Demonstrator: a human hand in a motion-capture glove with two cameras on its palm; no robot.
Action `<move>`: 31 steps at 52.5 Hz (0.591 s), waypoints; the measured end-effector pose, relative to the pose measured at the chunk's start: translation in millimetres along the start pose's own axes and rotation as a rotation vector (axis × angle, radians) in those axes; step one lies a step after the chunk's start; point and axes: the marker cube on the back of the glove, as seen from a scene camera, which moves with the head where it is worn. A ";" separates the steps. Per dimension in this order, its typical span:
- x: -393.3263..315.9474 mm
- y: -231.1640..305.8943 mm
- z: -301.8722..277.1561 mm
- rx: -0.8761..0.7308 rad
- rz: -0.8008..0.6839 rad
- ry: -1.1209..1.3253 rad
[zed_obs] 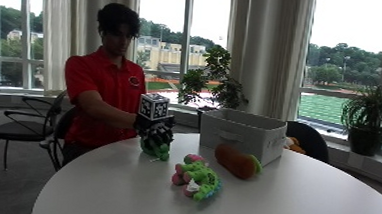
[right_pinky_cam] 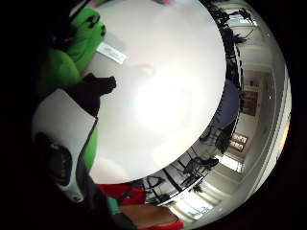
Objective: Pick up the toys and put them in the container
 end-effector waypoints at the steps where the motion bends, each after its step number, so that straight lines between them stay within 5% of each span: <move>1: 0.7 -0.9 -0.5 0.003 0.001 -0.008; 31: -11.3 9.3 -18.6 0.020 -0.025 -0.013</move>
